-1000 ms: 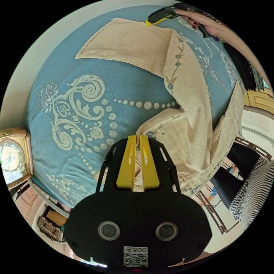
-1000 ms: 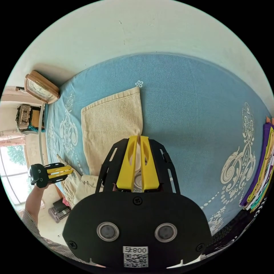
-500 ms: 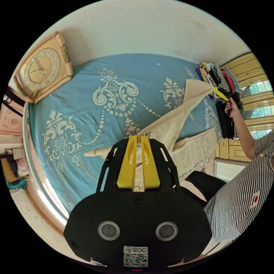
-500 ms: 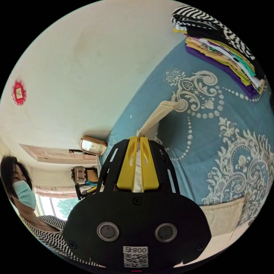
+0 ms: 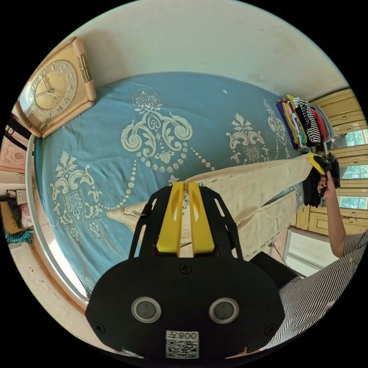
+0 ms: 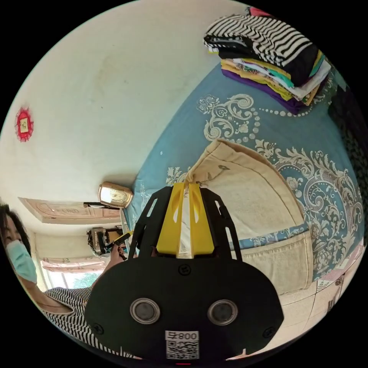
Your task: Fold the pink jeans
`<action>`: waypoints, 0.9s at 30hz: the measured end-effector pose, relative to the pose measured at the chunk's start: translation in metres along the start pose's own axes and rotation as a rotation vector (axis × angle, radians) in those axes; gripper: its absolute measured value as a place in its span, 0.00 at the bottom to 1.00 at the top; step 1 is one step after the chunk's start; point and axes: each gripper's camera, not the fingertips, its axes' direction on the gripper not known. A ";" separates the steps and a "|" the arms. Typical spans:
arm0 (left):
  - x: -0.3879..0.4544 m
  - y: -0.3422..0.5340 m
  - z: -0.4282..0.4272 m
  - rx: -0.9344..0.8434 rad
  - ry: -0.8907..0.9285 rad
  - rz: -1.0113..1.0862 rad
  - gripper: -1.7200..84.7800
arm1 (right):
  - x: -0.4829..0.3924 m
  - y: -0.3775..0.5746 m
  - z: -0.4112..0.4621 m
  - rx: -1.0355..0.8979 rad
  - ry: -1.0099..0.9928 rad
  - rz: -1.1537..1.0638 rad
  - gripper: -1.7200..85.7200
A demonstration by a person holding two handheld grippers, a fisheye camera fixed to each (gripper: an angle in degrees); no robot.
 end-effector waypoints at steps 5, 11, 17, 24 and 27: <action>-0.002 -0.019 0.043 -0.072 -0.128 -0.044 0.03 | 0.043 -0.028 0.039 -0.104 0.127 0.146 0.04; -0.013 0.020 0.047 -0.021 0.186 -0.027 0.06 | 0.063 -0.018 0.000 -0.050 0.310 0.070 0.08; 0.059 0.037 0.086 -0.105 0.323 0.199 0.10 | 0.100 -0.018 -0.006 -0.084 0.378 0.140 0.10; 0.136 0.028 0.155 -0.264 0.143 0.426 0.10 | 0.105 -0.037 0.017 -0.134 0.474 0.096 0.11; 0.143 0.028 0.169 -0.273 0.037 0.436 0.07 | 0.103 -0.042 0.023 -0.163 0.520 0.047 0.10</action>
